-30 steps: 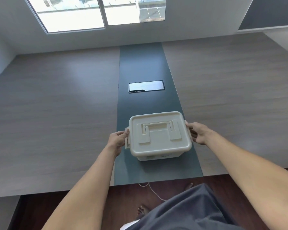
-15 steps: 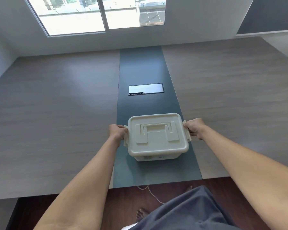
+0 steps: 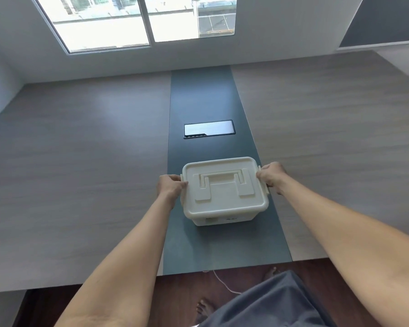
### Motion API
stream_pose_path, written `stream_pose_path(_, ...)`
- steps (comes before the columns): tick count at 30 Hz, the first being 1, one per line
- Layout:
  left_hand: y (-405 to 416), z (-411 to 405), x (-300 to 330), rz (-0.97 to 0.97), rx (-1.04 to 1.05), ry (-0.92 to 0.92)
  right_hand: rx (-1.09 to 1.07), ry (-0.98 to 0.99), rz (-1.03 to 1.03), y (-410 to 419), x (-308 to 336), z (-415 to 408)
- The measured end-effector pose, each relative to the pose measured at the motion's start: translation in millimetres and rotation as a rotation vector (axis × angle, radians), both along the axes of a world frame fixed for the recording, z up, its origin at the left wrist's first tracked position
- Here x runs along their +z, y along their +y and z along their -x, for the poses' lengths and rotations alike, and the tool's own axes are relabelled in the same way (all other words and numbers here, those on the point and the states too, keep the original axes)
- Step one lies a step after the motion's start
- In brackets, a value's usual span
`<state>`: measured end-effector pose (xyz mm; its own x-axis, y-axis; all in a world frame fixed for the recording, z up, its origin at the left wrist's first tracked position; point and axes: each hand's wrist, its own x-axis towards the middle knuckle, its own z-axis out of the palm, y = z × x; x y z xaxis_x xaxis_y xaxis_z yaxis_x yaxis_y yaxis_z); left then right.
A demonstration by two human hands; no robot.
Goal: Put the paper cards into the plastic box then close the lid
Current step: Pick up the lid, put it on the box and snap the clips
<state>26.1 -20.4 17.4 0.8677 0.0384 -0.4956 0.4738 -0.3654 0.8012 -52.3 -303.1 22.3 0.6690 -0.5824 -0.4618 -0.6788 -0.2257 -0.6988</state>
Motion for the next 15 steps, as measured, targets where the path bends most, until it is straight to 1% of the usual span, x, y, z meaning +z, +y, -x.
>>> stream_pose_path(3, -7.7, -8.0, 2.4, 0.01, -0.005, -0.026, 0.014, -0.02, 0.014, -3.9, -3.0, -10.0)
stream_pose_path(8, -24.4, -30.1, 8.4, 0.044, 0.014, -0.086, -0.031, -0.082, -0.007, -8.7, -3.2, -34.9)
stream_pose_path(15, -39.1, -66.3, 1.8, -0.006, 0.001, -0.118, 0.007, -0.121, 0.052, -10.5, -1.3, -77.6)
